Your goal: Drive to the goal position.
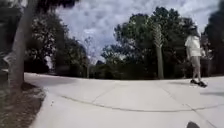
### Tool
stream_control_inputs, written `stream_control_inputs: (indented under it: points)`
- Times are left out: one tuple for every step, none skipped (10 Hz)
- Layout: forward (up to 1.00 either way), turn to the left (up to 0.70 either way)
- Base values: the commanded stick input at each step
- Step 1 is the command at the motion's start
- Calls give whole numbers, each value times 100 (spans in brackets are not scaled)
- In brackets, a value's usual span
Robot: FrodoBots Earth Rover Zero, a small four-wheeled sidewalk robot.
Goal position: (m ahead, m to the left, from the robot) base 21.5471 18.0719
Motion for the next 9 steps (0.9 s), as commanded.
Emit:
stream_control_inputs:
  points:
    - [70, 35]
    - [70, 35]
    - [70, 11]
    - [70, 0]
    - [70, 0]
    - [70, 0]
    - [70, 0]
    - [70, 0]
    - [70, 0]
